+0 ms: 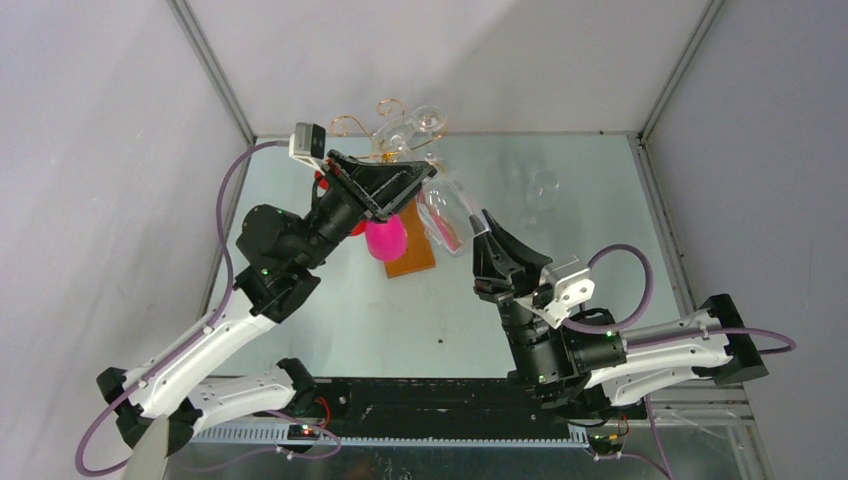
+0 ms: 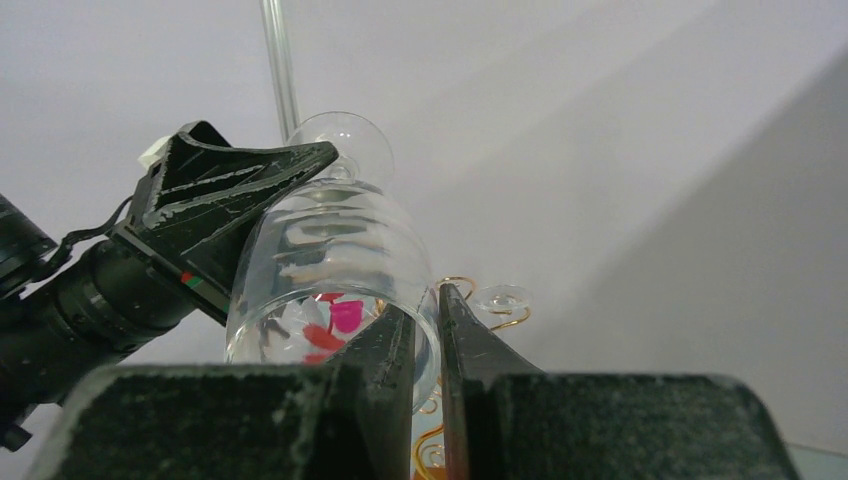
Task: Place the wine glass upside down on the wine glass rack
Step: Turn the wine glass upside down at the wine rack.
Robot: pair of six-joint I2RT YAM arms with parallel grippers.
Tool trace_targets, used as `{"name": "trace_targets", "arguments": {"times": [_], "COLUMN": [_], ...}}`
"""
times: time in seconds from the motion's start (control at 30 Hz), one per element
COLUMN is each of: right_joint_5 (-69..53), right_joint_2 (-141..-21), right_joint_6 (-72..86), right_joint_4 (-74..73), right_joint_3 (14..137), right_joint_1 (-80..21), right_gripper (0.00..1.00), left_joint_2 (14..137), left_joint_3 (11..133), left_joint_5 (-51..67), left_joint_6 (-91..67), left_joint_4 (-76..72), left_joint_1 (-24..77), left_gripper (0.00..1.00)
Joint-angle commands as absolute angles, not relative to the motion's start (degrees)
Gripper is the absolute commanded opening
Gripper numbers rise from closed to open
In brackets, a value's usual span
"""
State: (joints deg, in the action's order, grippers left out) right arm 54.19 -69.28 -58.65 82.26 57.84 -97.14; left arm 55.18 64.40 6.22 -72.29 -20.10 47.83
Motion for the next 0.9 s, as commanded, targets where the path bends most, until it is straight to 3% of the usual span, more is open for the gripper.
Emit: {"name": "trace_targets", "arguments": {"times": [0.0, 0.23, 0.47, 0.7, 0.87], "right_joint_5": [52.1, 52.0, 52.4, 52.4, 53.0], "right_joint_2": [-69.7, -69.8, -69.5, -69.1, -68.2], "right_joint_6": [-58.5, -59.1, -58.2, -57.7, -57.8], "right_joint_4": [86.1, 86.1, 86.1, 86.4, 86.6], "right_joint_3": [58.4, 57.9, 57.6, 57.6, 57.7], "right_joint_1": [-98.9, -99.9, -100.0, -99.3, -98.6], "right_gripper": [0.0, 0.0, 0.0, 0.0, 0.0], "left_joint_2": [55.0, 54.3, 52.9, 52.5, 51.6], "left_joint_3": [64.5, 63.5, 62.3, 61.7, 61.3], "left_joint_5": [5.8, 5.6, 5.2, 5.9, 5.1], "left_joint_6": [-74.3, -74.8, -75.3, -75.3, -74.8], "left_joint_4": [-27.3, -29.1, -29.9, -30.0, -29.2], "left_joint_1": [48.3, 48.3, 48.3, 48.8, 48.9], "left_gripper": [0.46, 0.44, 0.32, 0.54, 0.57]}}
